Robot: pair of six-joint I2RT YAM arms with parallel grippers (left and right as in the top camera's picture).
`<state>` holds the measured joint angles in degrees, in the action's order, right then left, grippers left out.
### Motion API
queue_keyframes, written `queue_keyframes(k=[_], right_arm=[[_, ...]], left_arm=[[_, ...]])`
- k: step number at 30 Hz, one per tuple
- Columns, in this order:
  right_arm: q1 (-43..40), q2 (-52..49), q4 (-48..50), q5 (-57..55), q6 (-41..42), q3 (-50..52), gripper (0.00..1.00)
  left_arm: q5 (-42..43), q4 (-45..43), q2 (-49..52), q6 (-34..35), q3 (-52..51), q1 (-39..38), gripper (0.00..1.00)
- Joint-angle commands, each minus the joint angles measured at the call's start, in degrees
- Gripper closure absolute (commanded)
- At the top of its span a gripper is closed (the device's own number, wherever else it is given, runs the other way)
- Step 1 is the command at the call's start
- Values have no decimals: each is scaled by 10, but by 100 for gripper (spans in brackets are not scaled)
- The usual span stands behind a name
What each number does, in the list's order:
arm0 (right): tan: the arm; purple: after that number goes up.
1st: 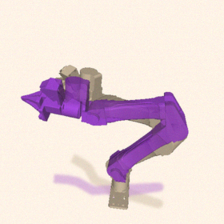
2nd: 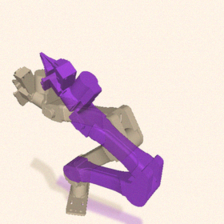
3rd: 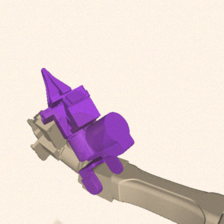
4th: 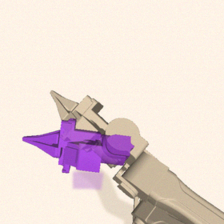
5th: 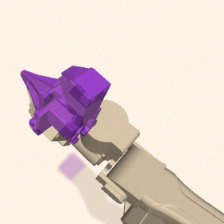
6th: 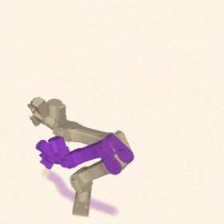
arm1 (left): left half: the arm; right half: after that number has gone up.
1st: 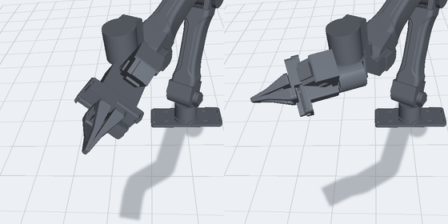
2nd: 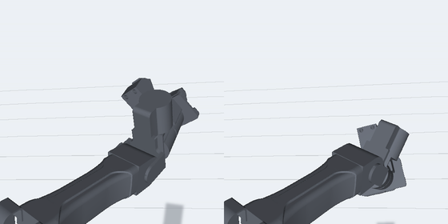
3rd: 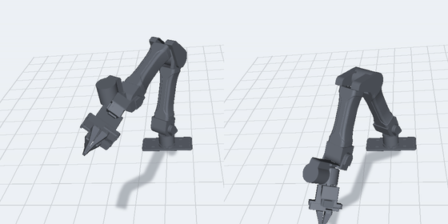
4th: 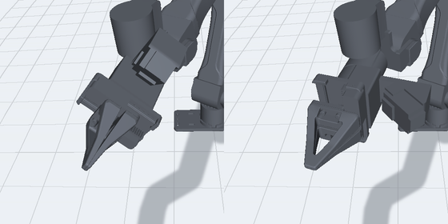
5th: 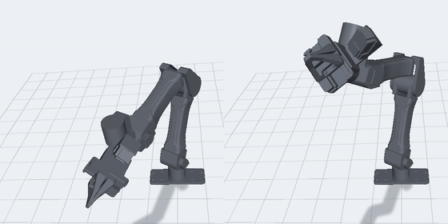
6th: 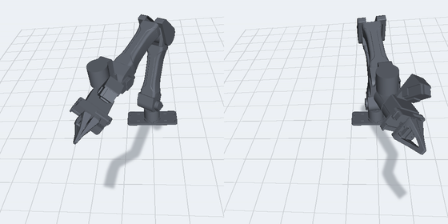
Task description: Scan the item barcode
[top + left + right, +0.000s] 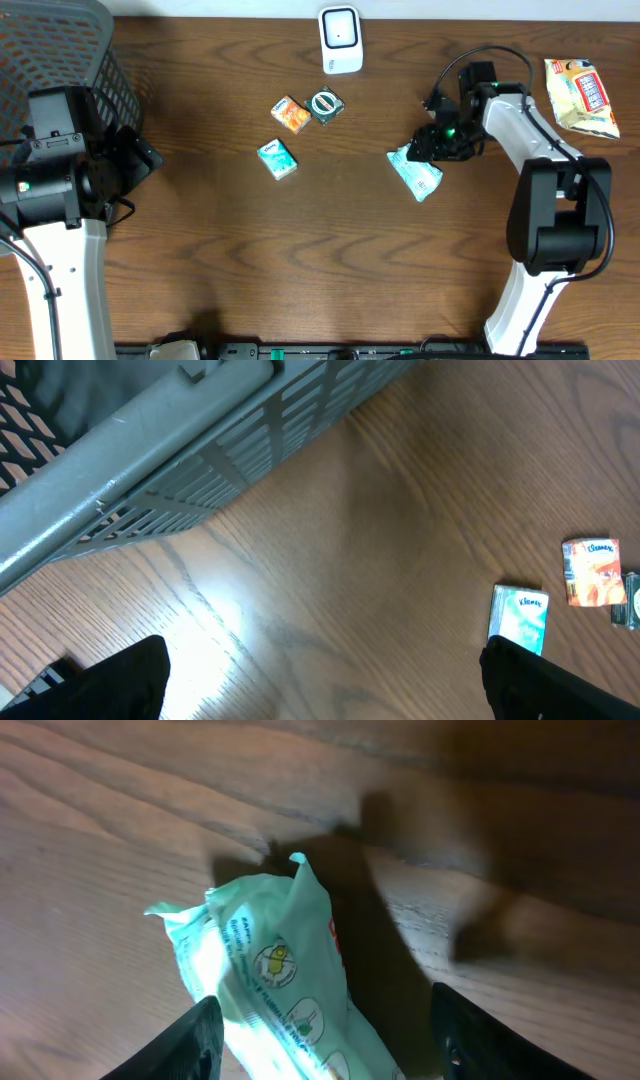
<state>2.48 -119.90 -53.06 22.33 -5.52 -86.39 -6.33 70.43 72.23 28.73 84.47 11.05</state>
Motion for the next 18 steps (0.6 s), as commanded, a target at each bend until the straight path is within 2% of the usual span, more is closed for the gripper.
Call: queue_keyframes(k=[1, 5, 9, 11, 15, 18], right_arm=[[2, -21, -4, 12, -10, 4, 43], [2, -34, -5, 14, -10, 4, 59], [4, -35, -14, 31, -10, 4, 64], [6, -35, -21, 45, -10, 4, 73], [7, -34, -28, 97, -10, 3, 96], [7, -31, -32, 159, -10, 3, 99]], left_arm=[[-2, 1, 0, 5, 1, 2, 2], [-2, 1, 0, 5, 1, 2, 3], [-2, 1, 0, 5, 1, 2, 2], [-2, 1, 0, 5, 1, 2, 2], [-2, 1, 0, 5, 1, 2, 3], [-2, 1, 0, 5, 1, 2, 2]])
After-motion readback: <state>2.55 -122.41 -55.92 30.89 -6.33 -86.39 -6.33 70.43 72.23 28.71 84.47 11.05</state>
